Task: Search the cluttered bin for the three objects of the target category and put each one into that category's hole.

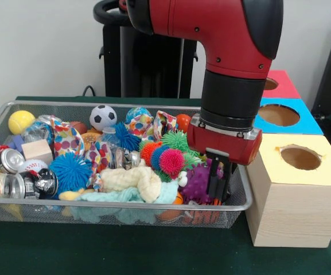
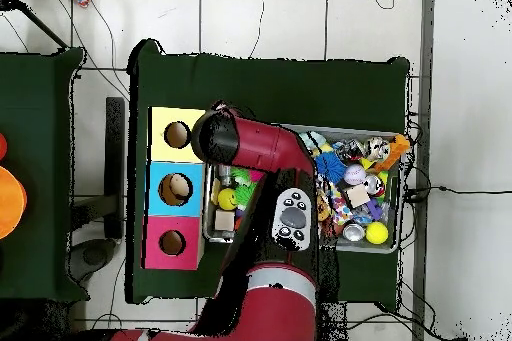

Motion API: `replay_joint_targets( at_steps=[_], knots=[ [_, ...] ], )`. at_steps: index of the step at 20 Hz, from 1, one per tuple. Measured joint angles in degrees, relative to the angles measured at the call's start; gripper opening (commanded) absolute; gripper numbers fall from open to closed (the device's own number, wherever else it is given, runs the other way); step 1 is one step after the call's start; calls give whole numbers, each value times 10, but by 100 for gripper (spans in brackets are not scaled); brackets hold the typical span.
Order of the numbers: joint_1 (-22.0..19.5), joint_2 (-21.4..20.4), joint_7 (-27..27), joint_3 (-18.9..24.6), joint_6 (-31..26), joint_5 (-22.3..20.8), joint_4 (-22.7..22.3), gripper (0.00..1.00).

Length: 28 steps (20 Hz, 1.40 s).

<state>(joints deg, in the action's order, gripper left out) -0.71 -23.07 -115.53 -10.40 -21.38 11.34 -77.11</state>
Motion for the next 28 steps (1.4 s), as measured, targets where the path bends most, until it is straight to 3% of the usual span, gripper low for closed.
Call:
replay_joint_targets(
  at_steps=[28],
  knots=[
    [-3,9,0,0,0,0,6,0]
  ],
)
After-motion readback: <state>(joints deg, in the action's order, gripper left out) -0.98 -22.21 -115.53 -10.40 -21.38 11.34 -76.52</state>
